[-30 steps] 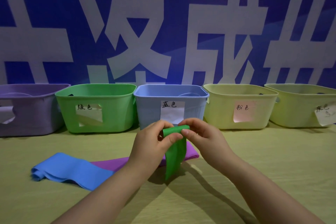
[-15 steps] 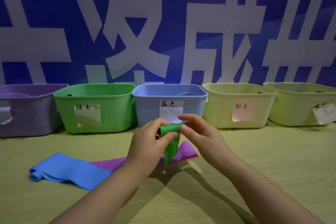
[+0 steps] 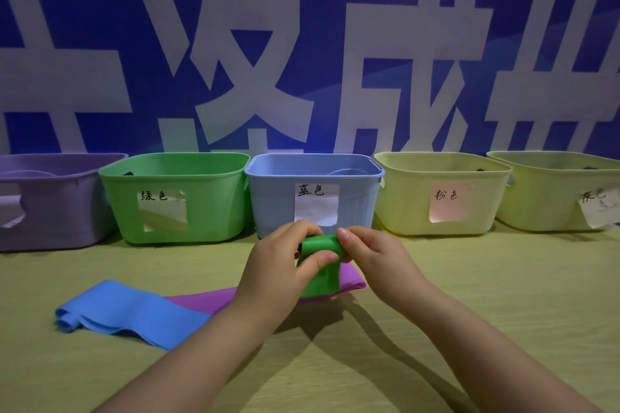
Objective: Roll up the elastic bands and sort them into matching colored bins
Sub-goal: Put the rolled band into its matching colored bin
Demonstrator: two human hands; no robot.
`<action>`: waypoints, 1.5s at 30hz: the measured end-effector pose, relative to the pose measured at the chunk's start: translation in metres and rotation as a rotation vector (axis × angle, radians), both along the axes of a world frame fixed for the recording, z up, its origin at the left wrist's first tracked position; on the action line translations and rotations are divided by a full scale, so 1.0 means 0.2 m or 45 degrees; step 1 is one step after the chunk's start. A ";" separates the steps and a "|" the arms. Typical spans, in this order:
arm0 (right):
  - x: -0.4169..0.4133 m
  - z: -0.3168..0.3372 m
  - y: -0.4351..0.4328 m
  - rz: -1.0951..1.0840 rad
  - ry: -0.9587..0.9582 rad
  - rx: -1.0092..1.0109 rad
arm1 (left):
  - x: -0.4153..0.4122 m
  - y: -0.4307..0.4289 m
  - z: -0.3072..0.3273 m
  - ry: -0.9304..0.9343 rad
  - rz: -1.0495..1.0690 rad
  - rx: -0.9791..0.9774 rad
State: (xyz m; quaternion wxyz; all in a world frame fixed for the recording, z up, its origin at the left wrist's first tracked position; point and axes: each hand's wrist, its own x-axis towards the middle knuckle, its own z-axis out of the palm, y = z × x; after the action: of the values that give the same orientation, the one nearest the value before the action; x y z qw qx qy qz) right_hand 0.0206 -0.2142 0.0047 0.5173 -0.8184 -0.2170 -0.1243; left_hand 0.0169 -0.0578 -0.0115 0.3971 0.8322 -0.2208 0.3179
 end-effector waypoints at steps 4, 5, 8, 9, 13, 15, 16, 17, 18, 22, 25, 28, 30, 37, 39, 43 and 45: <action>0.00 0.00 0.00 -0.014 -0.003 0.075 | 0.00 0.00 0.01 0.030 0.004 -0.039; 0.00 0.00 0.00 0.009 -0.004 0.109 | 0.00 0.00 0.02 0.049 0.007 -0.065; -0.01 0.00 0.01 0.097 0.014 0.114 | 0.00 0.00 0.03 0.107 -0.016 -0.164; -0.01 0.00 0.01 0.092 0.017 0.092 | 0.00 0.00 0.03 0.136 -0.042 -0.192; -0.01 0.00 0.01 0.025 0.017 0.039 | 0.00 0.00 0.03 0.210 -0.078 -0.204; -0.01 0.00 0.01 -0.007 0.007 0.010 | 0.01 0.00 0.02 0.175 -0.057 -0.161; -0.01 0.00 0.01 -0.019 0.000 -0.002 | 0.01 0.00 0.01 0.149 -0.050 -0.138; -0.01 0.00 0.01 -0.026 -0.006 -0.008 | 0.01 0.00 0.01 0.115 -0.044 -0.114; -0.01 0.01 0.01 -0.030 -0.006 -0.013 | 0.01 0.00 0.00 0.068 -0.036 -0.088; -0.02 0.01 0.02 -0.031 0.062 0.039 | 0.00 0.00 0.00 -0.083 -0.003 0.020; -0.03 0.01 0.02 0.019 0.107 0.129 | 0.00 0.01 0.01 -0.088 -0.017 0.006; -0.02 0.00 0.02 0.075 0.033 0.221 | 0.01 0.01 0.02 -0.029 -0.020 -0.042; -0.02 -0.01 0.02 0.096 -0.007 0.229 | 0.01 0.02 0.02 0.058 -0.035 -0.088; -0.04 0.01 0.02 -0.099 -0.162 0.047 | -0.01 0.01 0.04 0.332 -0.146 -0.280; -0.05 0.02 0.02 -0.145 -0.169 0.020 | -0.01 0.01 0.05 0.298 -0.116 -0.247; -0.06 0.05 0.04 -0.170 -0.159 -0.032 | -0.01 0.04 0.08 0.163 -0.051 -0.139; -0.05 0.09 0.05 -0.184 -0.147 -0.072 | -0.01 0.06 0.11 0.133 -0.048 -0.142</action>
State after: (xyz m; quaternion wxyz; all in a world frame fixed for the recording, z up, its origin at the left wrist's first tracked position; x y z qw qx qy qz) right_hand 0.0102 -0.2040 0.0219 0.4702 -0.8377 -0.1902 -0.2022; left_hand 0.0159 -0.0463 0.0103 0.4596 0.8200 -0.1973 0.2782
